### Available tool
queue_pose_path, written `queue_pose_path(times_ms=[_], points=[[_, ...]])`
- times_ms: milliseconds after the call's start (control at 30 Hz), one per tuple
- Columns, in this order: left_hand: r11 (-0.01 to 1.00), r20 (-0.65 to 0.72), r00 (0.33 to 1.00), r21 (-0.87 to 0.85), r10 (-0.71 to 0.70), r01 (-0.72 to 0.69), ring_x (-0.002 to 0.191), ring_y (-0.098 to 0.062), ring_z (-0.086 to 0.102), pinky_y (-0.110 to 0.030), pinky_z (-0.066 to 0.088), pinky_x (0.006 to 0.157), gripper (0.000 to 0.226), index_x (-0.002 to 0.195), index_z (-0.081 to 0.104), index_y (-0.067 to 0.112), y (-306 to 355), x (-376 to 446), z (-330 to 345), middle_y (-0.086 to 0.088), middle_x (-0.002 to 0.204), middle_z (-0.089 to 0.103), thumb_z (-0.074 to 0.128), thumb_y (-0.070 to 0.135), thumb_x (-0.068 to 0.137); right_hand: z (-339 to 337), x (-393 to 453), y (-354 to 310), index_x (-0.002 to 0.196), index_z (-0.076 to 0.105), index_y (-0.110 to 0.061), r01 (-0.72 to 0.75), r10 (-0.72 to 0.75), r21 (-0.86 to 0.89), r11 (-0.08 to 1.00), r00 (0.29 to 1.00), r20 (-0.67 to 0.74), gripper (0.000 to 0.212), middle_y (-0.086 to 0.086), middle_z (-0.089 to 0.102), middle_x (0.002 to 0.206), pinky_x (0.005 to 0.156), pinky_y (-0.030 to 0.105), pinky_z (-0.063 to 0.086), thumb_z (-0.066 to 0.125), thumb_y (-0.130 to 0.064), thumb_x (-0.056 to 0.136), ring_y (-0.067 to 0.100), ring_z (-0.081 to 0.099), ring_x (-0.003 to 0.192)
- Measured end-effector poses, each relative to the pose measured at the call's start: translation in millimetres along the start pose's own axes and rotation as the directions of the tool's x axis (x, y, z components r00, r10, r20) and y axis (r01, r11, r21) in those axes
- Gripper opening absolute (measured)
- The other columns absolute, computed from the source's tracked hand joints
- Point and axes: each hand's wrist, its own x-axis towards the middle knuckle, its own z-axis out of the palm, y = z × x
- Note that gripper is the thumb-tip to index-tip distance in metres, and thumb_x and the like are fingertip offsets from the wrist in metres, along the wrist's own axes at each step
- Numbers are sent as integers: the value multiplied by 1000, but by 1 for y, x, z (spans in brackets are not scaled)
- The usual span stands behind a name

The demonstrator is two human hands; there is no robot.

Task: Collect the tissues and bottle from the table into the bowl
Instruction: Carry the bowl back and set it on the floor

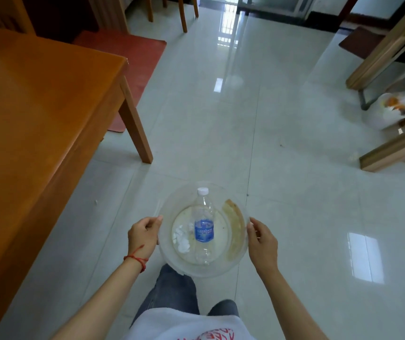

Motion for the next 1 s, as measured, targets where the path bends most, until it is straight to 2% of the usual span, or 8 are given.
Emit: queue_pose_path(times_ms=[167,233,400,500,567,633,767,1000], points=[[1000,-13,1000,17,-4,4,63,-23,57,-21,49,48,27,77,65,0,49,70,6,-8,71,63,56,24,87,21,68,-47,111,62,-13,10,-9,3,1000,1000,-17,24,6,66,108,91,40,51,49,-21,92,19,60,97],[1000,-21,1000,24,0,0,62,-22,56,-25,49,53,27,78,64,1,65,94,8,-9,71,62,56,25,87,28,91,-65,111,62,-14,4,-4,6,1000,1000,-14,23,5,66,107,90,38,50,49,-21,92,18,60,97],[999,-59,998,35,2,0,59,-17,54,-23,47,53,27,76,63,1,95,145,15,-7,68,60,55,24,87,45,148,-98,110,62,-13,28,-28,-5,1000,999,21,23,1,63,101,85,33,49,49,-20,93,17,59,93],[999,-77,997,41,-13,17,60,-15,55,-22,48,48,27,77,63,2,104,175,18,-5,68,60,54,26,88,60,181,-114,111,61,-11,35,-35,1,999,998,59,24,-1,61,100,80,25,45,49,-18,93,14,57,89],[999,-90,996,34,-26,29,59,-16,55,-18,48,44,27,76,62,2,108,194,20,-4,67,59,54,26,88,69,203,-122,111,61,-12,43,-43,-2,999,995,85,23,0,61,101,81,27,46,49,-19,93,14,57,89],[998,-108,993,31,-48,52,57,-18,53,-23,50,49,28,73,61,3,114,209,23,-5,64,58,54,26,88,77,224,-128,111,61,-13,44,-42,-20,999,992,121,23,0,61,102,83,29,47,48,-20,93,14,58,90],[994,-129,987,22,-100,103,62,-23,56,-33,53,63,31,75,62,2,118,242,32,-14,69,62,53,28,88,93,262,-137,115,59,-12,28,-20,-42,999,985,169,26,-2,59,104,81,25,44,48,-20,93,12,56,90],[984,-165,973,51,-160,171,66,-23,57,-21,45,52,29,81,64,0,92,307,47,-11,71,61,55,26,87,146,319,-127,115,58,-14,18,9,-110,994,971,238,26,-3,58,99,81,30,49,47,-23,94,14,57,88]])
